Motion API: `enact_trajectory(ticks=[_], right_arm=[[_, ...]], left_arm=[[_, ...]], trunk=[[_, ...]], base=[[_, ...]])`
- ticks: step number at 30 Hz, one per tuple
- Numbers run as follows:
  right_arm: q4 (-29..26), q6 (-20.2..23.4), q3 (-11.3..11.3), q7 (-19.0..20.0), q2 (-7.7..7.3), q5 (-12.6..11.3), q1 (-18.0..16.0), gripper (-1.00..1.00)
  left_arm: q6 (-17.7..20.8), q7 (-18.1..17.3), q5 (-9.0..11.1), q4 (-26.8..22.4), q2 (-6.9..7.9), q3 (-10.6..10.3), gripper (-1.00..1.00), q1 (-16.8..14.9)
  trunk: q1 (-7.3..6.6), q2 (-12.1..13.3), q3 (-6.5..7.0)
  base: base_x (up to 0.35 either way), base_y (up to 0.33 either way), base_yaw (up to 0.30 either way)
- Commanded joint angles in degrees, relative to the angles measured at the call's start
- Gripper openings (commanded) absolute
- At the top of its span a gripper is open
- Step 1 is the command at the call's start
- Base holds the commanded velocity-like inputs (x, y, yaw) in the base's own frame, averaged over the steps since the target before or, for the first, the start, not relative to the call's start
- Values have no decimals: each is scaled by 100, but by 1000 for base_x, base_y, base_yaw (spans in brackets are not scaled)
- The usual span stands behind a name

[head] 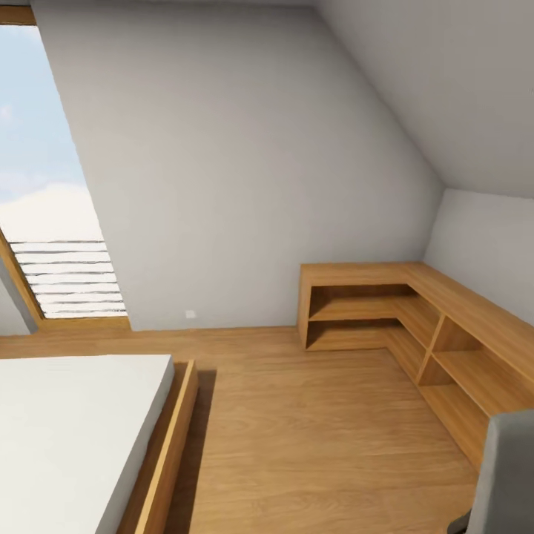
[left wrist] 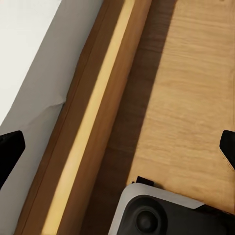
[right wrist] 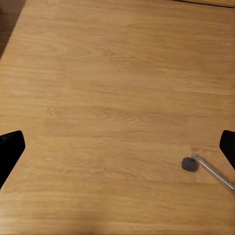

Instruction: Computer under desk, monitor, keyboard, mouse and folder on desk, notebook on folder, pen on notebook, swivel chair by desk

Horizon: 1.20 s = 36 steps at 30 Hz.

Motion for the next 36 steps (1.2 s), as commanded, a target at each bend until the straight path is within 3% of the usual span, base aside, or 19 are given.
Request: enact_trajectory(ticks=[1,36], right_arm=[[5,-10,51,-34,3,-19,-5,100],[6,-10,56,-34,5,-19,-5,100]], left_arm=[[-18,8,28,4,0,-21,100,-5],[-18,12,26,4,-1,-14,100,-5]], trunk=[[7,-12,-13],[7,-12,-13]], base=[[318,0,-1],[324,0,0]])
